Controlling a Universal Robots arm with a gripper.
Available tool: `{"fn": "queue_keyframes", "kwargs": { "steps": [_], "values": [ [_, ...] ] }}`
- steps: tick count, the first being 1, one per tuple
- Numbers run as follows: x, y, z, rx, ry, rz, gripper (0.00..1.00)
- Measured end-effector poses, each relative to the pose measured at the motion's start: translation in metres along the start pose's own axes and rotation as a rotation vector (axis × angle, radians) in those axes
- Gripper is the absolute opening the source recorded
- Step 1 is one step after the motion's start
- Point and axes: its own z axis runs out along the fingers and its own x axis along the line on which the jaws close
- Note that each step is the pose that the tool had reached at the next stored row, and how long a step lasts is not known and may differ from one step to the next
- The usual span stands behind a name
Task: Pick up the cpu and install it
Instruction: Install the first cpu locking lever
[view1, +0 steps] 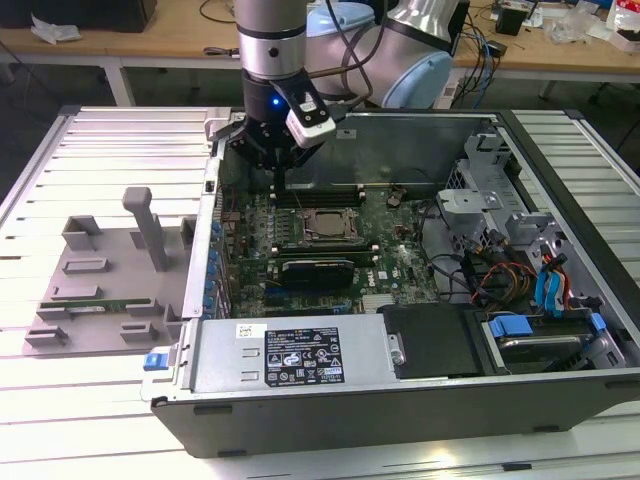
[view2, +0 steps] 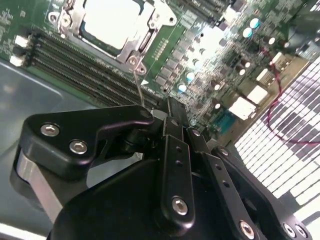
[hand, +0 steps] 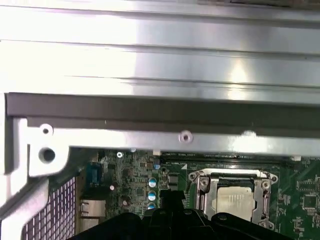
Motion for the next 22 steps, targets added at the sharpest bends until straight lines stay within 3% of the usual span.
{"fn": "queue_keyframes", "kwargs": {
  "steps": [1, 5, 14, 22],
  "values": [
    [-0.0001, 0.0028, 0.0000, -0.0005, 0.0000, 0.000, 0.11],
    [-0.0002, 0.0037, 0.0000, -0.0006, 0.0001, 0.000, 0.11],
    [-0.0201, 0.0028, 0.0004, -0.0005, 0.0001, 0.000, 0.11],
    [-0.0273, 0.0026, 0.0006, -0.0005, 0.0001, 0.000, 0.11]
  ]
}}
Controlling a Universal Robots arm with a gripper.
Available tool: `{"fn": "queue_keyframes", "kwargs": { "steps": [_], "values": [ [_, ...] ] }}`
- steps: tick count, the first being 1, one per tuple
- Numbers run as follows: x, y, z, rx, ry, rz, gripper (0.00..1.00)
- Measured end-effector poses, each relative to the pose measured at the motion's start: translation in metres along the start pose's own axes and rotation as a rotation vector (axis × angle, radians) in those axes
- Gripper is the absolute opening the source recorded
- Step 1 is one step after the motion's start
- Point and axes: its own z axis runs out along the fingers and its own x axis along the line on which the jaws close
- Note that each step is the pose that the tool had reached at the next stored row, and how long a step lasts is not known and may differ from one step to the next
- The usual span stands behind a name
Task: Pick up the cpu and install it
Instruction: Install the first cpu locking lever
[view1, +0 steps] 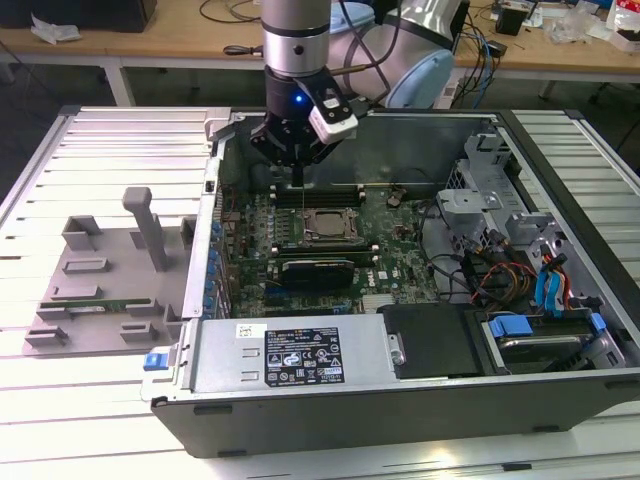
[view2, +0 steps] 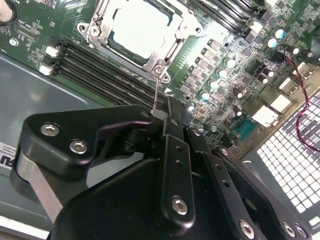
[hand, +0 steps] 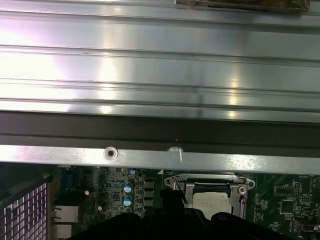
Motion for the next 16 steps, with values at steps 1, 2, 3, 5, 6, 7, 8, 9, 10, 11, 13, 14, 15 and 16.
{"fn": "queue_keyframes", "kwargs": {
  "steps": [1, 2, 3, 5, 6, 7, 8, 9, 10, 11, 13, 14, 15, 16],
  "values": [
    [-0.0006, 0.0000, 0.0000, 0.0000, 0.0000, 0.000, 0.11],
    [-0.0014, -0.0001, 0.0000, 0.0000, 0.0000, 0.000, 0.11],
    [-0.0017, -0.0001, 0.0000, 0.0000, 0.0000, 0.000, 0.11],
    [-0.0037, -0.0001, 0.0002, 0.0001, -0.0001, 0.000, 0.11],
    [-0.0052, -0.0002, 0.0001, 0.0002, 0.0000, 0.000, 0.11],
    [-0.0071, -0.0003, 0.0002, 0.0002, 0.0000, 0.000, 0.11],
    [-0.0082, -0.0003, 0.0002, 0.0003, -0.0001, 0.000, 0.11],
    [-0.0096, -0.0004, 0.0002, 0.0003, 0.0000, 0.000, 0.11],
    [-0.0122, -0.0005, 0.0003, 0.0003, 0.0000, 0.000, 0.11],
    [-0.0139, -0.0005, 0.0011, 0.0000, -0.0003, 0.000, 0.11],
    [-0.0158, -0.0004, 0.0076, 0.0003, 0.0001, 0.000, 0.11],
    [-0.0164, -0.0003, 0.0109, 0.0003, 0.0002, 0.000, 0.11],
    [-0.0169, -0.0003, 0.0126, 0.0003, 0.0004, 0.000, 0.11],
    [-0.0177, -0.0001, 0.0150, 0.0002, 0.0003, 0.000, 0.11]
  ]
}}
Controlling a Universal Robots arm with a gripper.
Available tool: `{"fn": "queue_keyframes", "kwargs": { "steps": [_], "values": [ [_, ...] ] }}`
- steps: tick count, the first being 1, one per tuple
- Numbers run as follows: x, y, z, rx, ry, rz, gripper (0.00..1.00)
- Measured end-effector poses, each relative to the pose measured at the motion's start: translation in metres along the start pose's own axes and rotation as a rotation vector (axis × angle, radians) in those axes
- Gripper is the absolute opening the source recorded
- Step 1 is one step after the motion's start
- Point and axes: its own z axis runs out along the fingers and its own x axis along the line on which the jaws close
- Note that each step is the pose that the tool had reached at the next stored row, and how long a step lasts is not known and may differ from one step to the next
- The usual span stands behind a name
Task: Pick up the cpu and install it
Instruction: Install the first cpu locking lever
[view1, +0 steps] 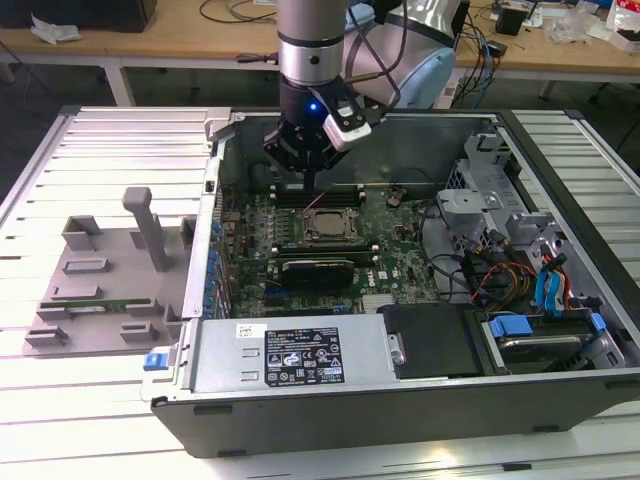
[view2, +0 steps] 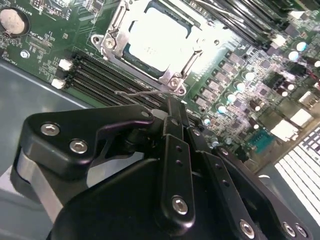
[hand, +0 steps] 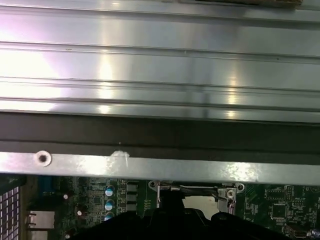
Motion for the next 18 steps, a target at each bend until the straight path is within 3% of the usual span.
{"fn": "queue_keyframes", "kwargs": {
  "steps": [5, 10, 13, 18],
  "values": [
    [-0.0083, 0.0086, 0.0133, 0.0001, 0.0002, 0.000, 0.11],
    [-0.0163, 0.0085, 0.0187, 0.0001, 0.0002, 0.000, 0.11],
    [-0.0254, 0.0083, 0.0254, 0.0001, 0.0003, 0.000, 0.11],
    [-0.0332, 0.0083, 0.0344, 0.0001, 0.0003, 0.000, 0.11]
  ]
}}
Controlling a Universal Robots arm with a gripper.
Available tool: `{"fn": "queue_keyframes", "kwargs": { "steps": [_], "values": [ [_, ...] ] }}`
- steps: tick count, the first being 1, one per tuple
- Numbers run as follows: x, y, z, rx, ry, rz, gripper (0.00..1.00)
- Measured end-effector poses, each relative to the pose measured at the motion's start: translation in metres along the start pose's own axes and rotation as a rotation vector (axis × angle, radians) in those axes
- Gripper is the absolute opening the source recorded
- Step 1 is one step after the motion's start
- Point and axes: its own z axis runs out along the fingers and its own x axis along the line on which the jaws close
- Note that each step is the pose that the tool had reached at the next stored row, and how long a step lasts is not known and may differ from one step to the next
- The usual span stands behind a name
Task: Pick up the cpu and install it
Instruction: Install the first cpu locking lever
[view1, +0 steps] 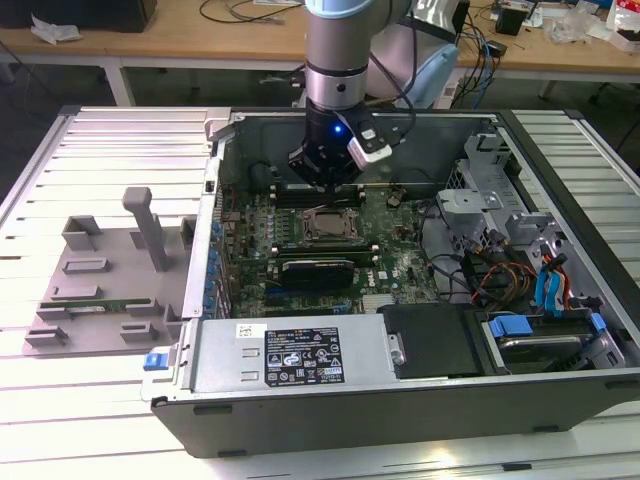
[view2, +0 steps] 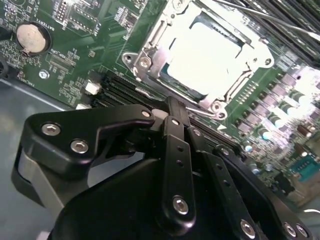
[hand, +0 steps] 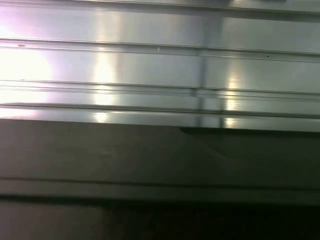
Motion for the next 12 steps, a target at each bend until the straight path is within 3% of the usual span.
{"fn": "queue_keyframes", "kwargs": {
  "steps": [3, 9, 12],
  "values": [
    [-0.0054, 0.0000, 0.0065, 0.0001, 0.0000, 0.000, 0.11],
    [-0.0111, -0.0014, 0.0110, 0.0003, 0.0003, -0.001, 0.11],
    [-0.0146, 0.0036, 0.0111, -0.0020, -0.0002, -0.007, 0.11]
  ]
}}
